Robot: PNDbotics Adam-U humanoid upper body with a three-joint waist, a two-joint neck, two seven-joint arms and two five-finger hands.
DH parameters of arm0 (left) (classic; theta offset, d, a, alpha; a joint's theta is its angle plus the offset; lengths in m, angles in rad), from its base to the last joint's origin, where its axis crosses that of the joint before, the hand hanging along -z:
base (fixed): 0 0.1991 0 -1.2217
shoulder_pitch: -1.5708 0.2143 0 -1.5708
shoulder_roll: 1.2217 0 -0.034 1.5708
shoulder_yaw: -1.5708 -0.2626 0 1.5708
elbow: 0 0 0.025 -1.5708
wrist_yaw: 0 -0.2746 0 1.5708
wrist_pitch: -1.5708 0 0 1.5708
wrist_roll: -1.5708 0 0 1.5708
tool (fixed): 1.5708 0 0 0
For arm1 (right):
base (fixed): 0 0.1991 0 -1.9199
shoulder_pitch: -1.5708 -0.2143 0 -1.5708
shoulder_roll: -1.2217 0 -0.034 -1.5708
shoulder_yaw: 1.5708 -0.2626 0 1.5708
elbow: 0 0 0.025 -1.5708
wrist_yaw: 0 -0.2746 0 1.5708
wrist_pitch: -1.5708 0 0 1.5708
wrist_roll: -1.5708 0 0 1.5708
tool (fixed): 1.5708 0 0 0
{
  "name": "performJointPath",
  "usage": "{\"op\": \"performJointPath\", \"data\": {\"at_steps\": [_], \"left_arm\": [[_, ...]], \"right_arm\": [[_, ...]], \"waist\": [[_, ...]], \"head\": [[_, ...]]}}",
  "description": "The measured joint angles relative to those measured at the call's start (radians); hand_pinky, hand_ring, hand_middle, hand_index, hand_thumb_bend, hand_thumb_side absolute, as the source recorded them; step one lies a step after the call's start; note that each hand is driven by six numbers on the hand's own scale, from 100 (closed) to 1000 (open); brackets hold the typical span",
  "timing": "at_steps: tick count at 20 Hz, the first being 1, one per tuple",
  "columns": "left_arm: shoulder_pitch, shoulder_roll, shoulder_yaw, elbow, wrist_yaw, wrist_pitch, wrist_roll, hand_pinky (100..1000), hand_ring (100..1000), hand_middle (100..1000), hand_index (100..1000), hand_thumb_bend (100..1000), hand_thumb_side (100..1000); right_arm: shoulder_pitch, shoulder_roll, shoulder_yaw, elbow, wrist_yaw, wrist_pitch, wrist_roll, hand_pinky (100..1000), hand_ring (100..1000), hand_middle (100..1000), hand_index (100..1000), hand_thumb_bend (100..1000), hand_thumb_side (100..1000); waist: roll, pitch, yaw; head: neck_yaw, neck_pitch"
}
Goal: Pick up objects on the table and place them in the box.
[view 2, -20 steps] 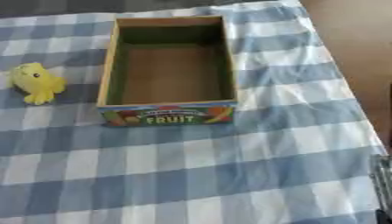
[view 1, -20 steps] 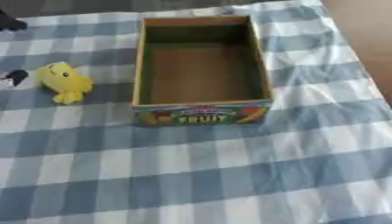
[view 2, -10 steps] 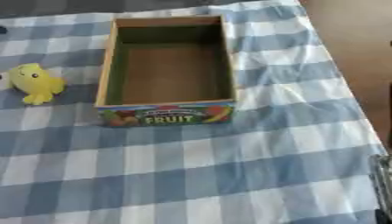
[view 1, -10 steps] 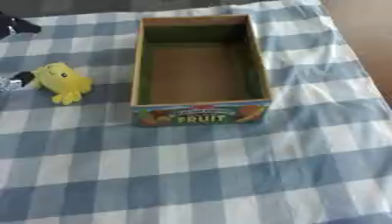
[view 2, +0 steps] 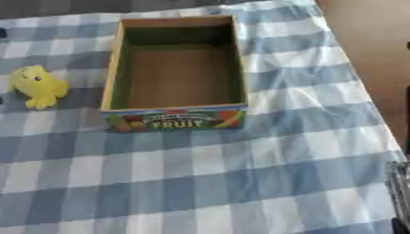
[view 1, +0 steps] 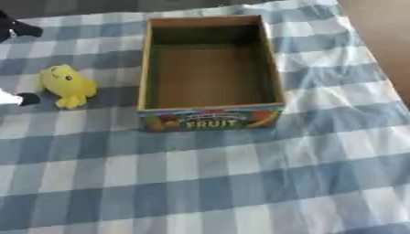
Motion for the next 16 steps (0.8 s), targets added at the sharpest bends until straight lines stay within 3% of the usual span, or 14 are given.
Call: {"op": "performJointPath", "data": {"at_steps": [2, 4, 7, 8, 10, 13, 16], "left_arm": [[0.005, 0.003, 0.0, -0.006, -0.001, 0.004, -0.004, 897, 886, 860, 997, 460, 274], [0.007, 0.009, 0.0, -0.009, -0.002, 0.009, -0.009, 902, 886, 855, 995, 465, 255], [0.013, 0.016, 0.001, -0.012, -0.015, 0.011, -0.011, 907, 886, 842, 992, 531, 352], [0.015, 0.017, 0.003, -0.012, -0.025, 0.01, -0.01, 904, 885, 841, 992, 574, 470], [0.021, 0.018, 0.011, -0.01, -0.046, 0.003, -0.003, 905, 885, 838, 992, 622, 529], [0.038, 0.029, 0.022, 0.001, -0.081, -0.019, 0.019, 901, 885, 844, 995, 609, 538], [0.053, 0.035, 0.024, 0.015, -0.113, -0.045, 0.045, 902, 887, 847, 998, 575, 486]], "right_arm": [[0.0, 0.0, 0.0, 0.0, 0.0, 0.0, 0.0, 1000, 896, 565, 841, 100, 723], [0.0, 0.0, 0.0, 0.0, 0.0, 0.0, 0.0, 1000, 896, 565, 841, 100, 723], [0.0, 0.0, 0.0, 0.0, 0.0, 0.0, 0.0, 1000, 897, 564, 841, 100, 724], [0.0, 0.0, 0.0, 0.0, 0.0, 0.0, 0.0, 1000, 897, 564, 841, 100, 725], [0.0, 0.0, 0.0, 0.0, 0.0, 0.0, 0.0, 1000, 897, 564, 841, 100, 725], [0.0, 0.0, 0.0, 0.0, 0.0, 0.0, 0.0, 1000, 898, 564, 842, 100, 726], [0.0, 0.0, 0.0, 0.0, 0.0, 0.0, 0.0, 1000, 898, 564, 842, 100, 727]], "waist": [[0.0, 0.0, 0.0], [0.0, 0.0, 0.0], [0.0, 0.0, 0.0], [0.0, 0.0, 0.001], [0.0, 0.0, 0.001], [0.0, 0.0, 0.001], [0.0, 0.0, 0.002]], "head": [[0.0, 0.0], [0.0, 0.0], [0.0, 0.0], [0.0, 0.0], [0.0, 0.0], [-0.001, 0.0], [-0.004, 0.0]]}}
